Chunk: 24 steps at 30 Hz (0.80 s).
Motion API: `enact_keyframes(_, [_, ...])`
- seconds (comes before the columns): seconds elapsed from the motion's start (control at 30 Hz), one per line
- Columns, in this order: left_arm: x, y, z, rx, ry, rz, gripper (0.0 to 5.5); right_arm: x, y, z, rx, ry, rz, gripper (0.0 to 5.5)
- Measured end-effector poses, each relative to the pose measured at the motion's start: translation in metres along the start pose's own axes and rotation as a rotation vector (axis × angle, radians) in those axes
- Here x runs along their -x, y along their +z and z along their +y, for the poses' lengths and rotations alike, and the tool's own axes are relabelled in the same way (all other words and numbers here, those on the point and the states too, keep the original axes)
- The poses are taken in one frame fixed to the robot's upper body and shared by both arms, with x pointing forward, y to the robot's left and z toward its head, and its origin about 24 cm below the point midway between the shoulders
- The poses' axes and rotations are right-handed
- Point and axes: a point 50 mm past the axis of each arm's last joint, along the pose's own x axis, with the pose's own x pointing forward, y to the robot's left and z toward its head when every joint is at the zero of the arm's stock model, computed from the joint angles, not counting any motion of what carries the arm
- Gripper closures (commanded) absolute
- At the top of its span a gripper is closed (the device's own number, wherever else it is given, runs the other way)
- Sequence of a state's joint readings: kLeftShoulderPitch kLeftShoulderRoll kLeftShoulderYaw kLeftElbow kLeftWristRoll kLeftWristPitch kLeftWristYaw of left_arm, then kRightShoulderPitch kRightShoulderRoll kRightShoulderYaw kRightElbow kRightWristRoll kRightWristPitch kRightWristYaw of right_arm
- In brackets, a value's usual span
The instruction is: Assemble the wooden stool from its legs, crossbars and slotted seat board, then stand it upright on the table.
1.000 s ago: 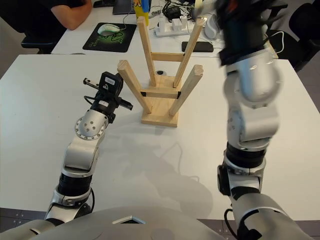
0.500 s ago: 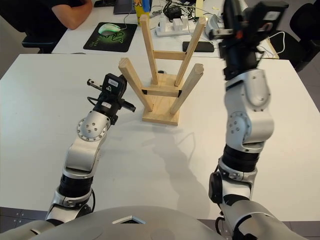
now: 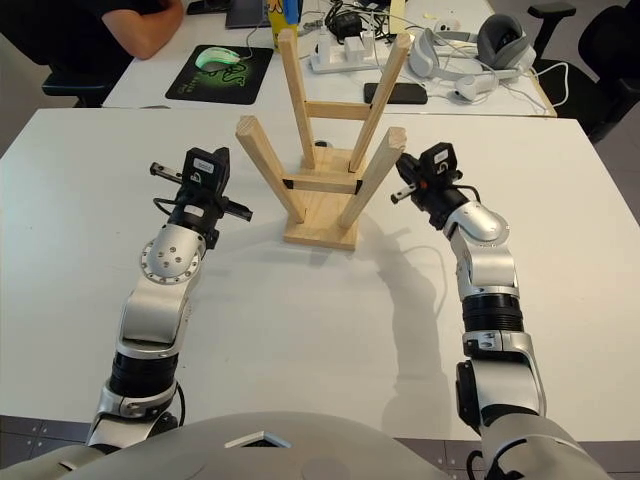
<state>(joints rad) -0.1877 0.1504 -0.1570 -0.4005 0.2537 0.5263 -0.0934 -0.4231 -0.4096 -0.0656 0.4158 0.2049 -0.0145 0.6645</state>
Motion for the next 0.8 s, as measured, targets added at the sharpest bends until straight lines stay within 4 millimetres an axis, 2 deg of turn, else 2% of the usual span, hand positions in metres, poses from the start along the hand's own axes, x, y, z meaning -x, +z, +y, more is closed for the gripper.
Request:
enact_keyframes(0.1, [0.001, -0.008, 0.007, -0.010, 0.020, 0.015, 5.50, -0.002, -0.005, 0.010, 0.023, 0.144, -0.010, 5.49])
enact_keyframes(0.27, [0.008, -0.029, 0.011, -0.018, 0.034, 0.082, 5.50, -0.012, 0.004, 0.023, 0.056, 0.291, -0.052, 5.49])
enact_keyframes(0.37, [0.009, -0.032, 0.010, -0.021, 0.032, 0.089, 5.50, -0.018, 0.011, 0.040, 0.067, 0.399, -0.085, 5.49])
enact_keyframes(0.47, [0.010, -0.034, 0.017, -0.039, 0.044, 0.088, 5.50, -0.013, 0.020, 0.055, 0.072, 0.529, -0.102, 5.49])
enact_keyframes(0.6, [0.014, -0.042, 0.048, -0.086, 0.119, 0.119, 5.50, 0.001, 0.034, 0.077, 0.090, 0.715, -0.084, 5.49])
enact_keyframes(0.67, [0.019, -0.048, 0.073, -0.118, 0.177, 0.145, 5.50, 0.008, 0.043, 0.097, 0.083, 0.800, -0.101, 5.49])
enact_keyframes(0.7, [0.021, -0.052, 0.085, -0.127, 0.203, 0.161, 5.50, 0.010, 0.047, 0.110, 0.076, 0.834, -0.117, 5.49])
enact_keyframes(0.77, [0.028, -0.062, 0.116, -0.155, 0.261, 0.208, 5.50, 0.012, 0.059, 0.150, 0.015, 0.904, -0.184, 5.49])
enact_keyframes(0.8, [0.029, -0.065, 0.124, -0.160, 0.273, 0.223, 5.50, 0.013, 0.063, 0.161, -0.011, 0.916, -0.206, 5.49])
